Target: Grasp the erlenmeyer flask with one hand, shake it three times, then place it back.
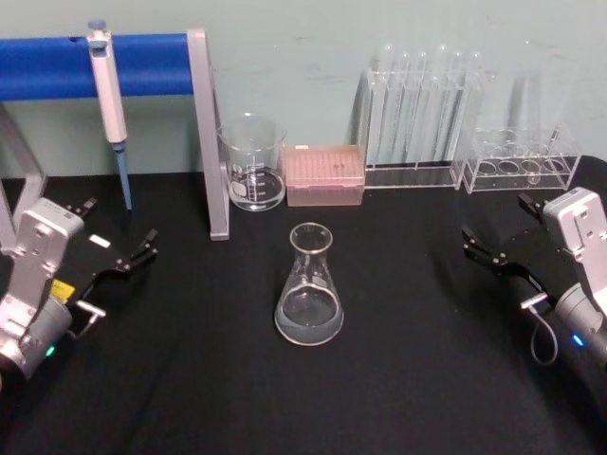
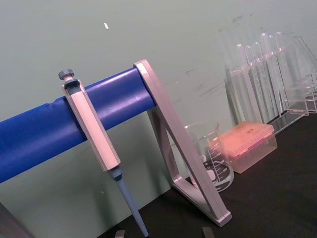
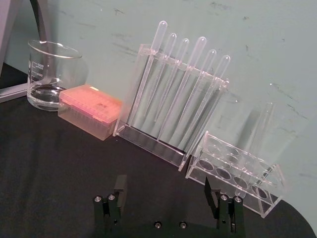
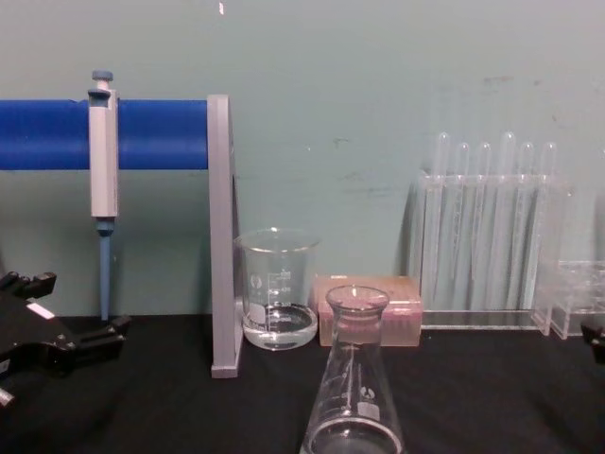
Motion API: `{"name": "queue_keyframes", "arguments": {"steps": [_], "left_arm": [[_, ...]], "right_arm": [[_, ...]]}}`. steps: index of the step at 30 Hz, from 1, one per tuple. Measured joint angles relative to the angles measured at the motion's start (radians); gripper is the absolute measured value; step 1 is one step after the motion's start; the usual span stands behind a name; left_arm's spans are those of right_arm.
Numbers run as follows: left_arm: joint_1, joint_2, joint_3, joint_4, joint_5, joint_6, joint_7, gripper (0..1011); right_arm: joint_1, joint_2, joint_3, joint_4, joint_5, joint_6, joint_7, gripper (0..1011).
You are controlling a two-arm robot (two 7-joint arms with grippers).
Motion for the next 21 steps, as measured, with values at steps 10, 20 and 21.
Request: {"name": "queue_keyframes", "arguments": {"steps": [10, 20, 21], "left_arm": [[0.000, 0.000, 0.000, 0.000, 0.000, 0.000, 0.000, 1001], [0.000, 0.000, 0.000, 0.000, 0.000, 0.000, 0.000, 1001], [0.000, 0.000, 0.000, 0.000, 0.000, 0.000, 0.000, 1001]], "right_arm": [[0.000, 0.000, 0.000, 0.000, 0.000, 0.000, 0.000, 1002], [0.000, 0.000, 0.000, 0.000, 0.000, 0.000, 0.000, 1002], [0.000, 0.000, 0.000, 0.000, 0.000, 0.000, 0.000, 1003]]}}
